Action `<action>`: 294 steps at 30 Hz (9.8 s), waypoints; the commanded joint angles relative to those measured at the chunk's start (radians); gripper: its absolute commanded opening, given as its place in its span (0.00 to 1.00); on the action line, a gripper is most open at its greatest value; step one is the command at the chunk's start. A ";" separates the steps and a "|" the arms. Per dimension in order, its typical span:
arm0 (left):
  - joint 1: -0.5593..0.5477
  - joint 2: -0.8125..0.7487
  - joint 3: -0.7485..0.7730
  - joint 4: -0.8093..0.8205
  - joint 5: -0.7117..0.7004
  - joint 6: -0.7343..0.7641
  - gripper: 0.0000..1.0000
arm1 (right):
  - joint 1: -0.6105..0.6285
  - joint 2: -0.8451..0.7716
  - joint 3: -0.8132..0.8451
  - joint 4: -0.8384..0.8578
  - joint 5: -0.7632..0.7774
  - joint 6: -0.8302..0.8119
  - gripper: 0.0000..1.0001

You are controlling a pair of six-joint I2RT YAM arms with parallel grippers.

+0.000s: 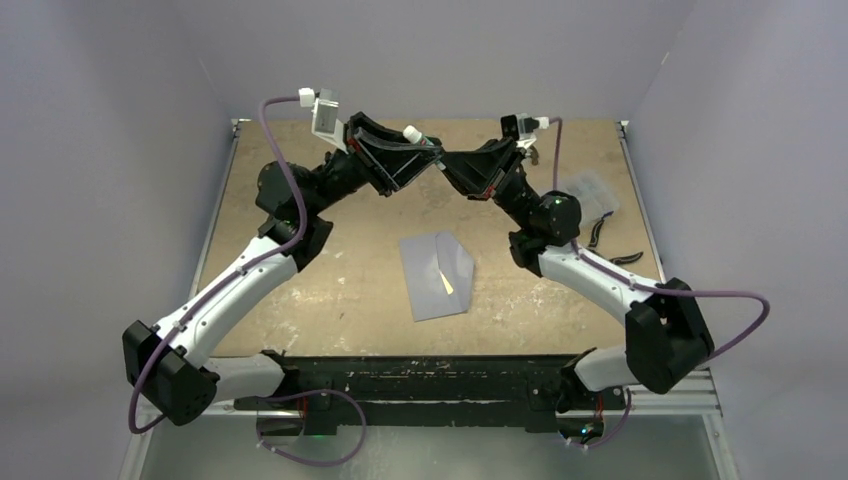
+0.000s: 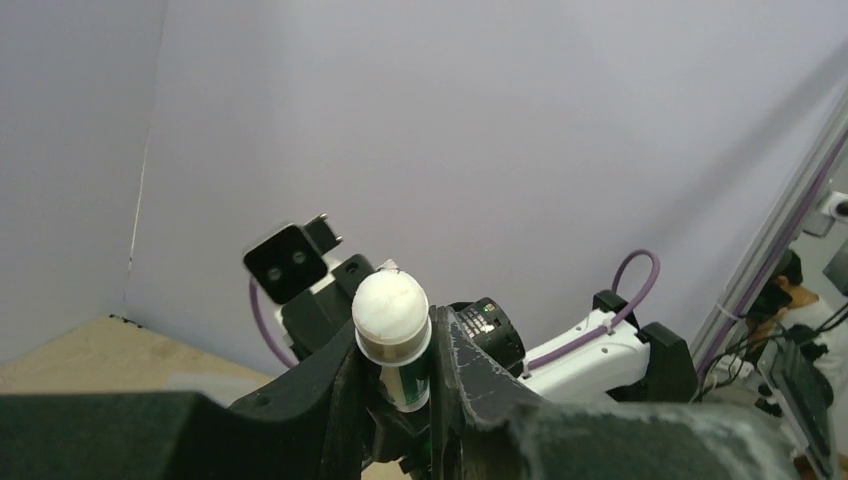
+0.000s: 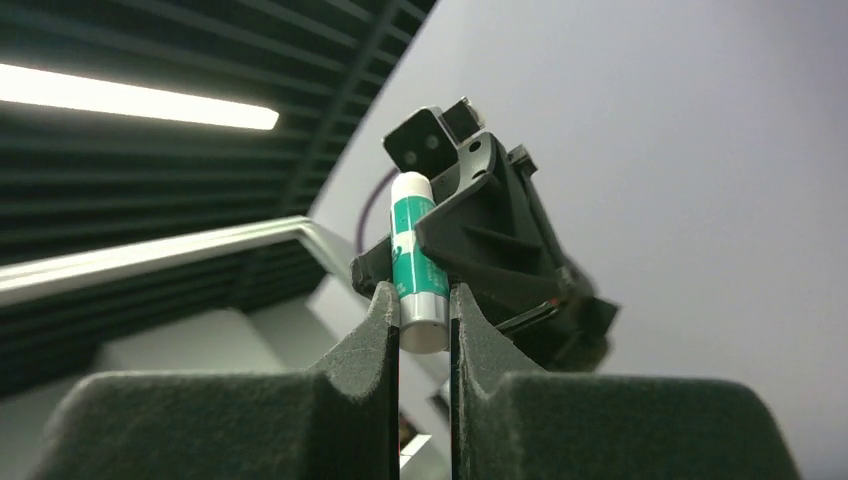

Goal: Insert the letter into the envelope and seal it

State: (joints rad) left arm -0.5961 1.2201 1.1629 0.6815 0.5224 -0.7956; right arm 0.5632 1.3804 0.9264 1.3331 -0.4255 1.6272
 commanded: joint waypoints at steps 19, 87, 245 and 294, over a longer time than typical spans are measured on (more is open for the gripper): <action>0.030 -0.043 0.057 0.021 -0.115 -0.147 0.00 | 0.016 -0.319 -0.078 -0.399 0.087 -0.766 0.86; 0.030 0.039 0.049 -0.098 -0.157 -0.653 0.00 | 0.084 -0.145 0.244 -0.557 0.008 -1.716 0.40; 0.174 0.186 -0.300 -0.536 -0.081 -0.201 0.19 | 0.235 -0.007 0.008 -1.475 0.455 -1.167 0.00; 0.015 0.697 -0.308 -0.717 -0.361 -0.146 0.00 | 0.322 0.374 0.027 -1.379 0.898 -1.011 0.00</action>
State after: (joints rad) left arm -0.5709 1.8336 0.9142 0.0692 0.2192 -1.0023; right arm 0.8864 1.7046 0.9367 -0.0650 0.3935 0.6506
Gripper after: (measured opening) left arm 0.003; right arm 0.261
